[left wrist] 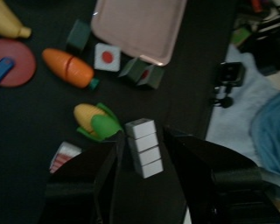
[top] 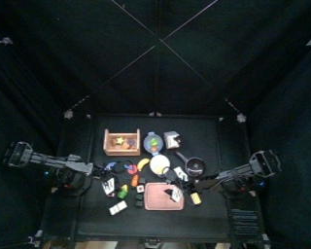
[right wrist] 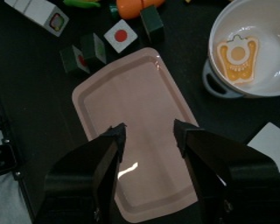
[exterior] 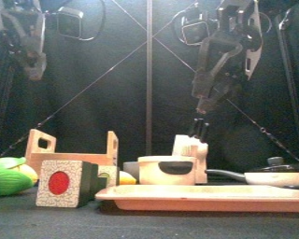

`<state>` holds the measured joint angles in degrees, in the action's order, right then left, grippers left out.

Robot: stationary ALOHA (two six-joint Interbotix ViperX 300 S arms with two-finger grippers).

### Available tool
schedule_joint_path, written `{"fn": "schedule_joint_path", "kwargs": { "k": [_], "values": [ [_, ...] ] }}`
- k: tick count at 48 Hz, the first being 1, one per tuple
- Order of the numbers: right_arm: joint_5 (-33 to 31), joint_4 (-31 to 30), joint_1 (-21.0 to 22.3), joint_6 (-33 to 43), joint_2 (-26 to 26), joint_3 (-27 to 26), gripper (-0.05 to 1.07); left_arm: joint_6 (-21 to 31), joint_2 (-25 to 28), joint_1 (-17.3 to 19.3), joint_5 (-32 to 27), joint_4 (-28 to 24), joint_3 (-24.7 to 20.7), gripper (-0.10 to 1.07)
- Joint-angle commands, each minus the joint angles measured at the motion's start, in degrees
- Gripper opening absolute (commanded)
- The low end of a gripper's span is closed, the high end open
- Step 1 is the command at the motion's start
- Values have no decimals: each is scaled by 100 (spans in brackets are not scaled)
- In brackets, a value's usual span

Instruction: Grab half of white sushi roll

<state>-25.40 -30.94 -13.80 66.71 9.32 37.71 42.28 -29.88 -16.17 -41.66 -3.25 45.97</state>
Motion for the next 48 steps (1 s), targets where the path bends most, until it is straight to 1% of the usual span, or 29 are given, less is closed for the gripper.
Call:
{"fn": "schedule_joint_path", "kwargs": {
  "k": [1,4,6,8,11,13,16,21,24,29,34,38,48],
  "values": [
    [26,44,18,-9,255,9,84,1195,62,-650,-132,-1397,-176,80],
    [26,70,18,-9,343,88,84,1854,123,-932,-246,-1969,-158,80],
    [26,97,18,-9,404,141,84,2259,202,-1099,-352,-2232,-149,81],
    [26,123,18,-9,457,202,84,2619,299,-1283,-466,-2373,-167,81],
    [26,158,18,-9,562,299,84,3103,492,-1547,-633,-2443,-220,81],
    [26,185,26,-9,615,360,84,3243,633,-1670,-703,-2426,-255,82],
    [26,237,53,-9,694,457,84,3349,870,-1837,-756,-2355,-343,82],
    [35,308,114,-9,756,571,84,3357,1301,-2021,-782,-2180,-562,85],
    [35,352,141,-9,782,624,84,3340,1573,-2101,-853,-2048,-721,89],
    [35,360,158,-9,782,650,84,3331,1837,-2180,-1046,-1819,-826,97],
    [53,360,167,-9,765,668,84,3357,2039,-2188,-1107,-1529,-800,103],
    [53,360,158,-9,747,677,84,3375,2206,-2180,-1116,-1397,-809,103],
    [62,439,167,-9,738,712,84,3366,2628,-2153,-1072,-1327,-958,103]
  ]
}}
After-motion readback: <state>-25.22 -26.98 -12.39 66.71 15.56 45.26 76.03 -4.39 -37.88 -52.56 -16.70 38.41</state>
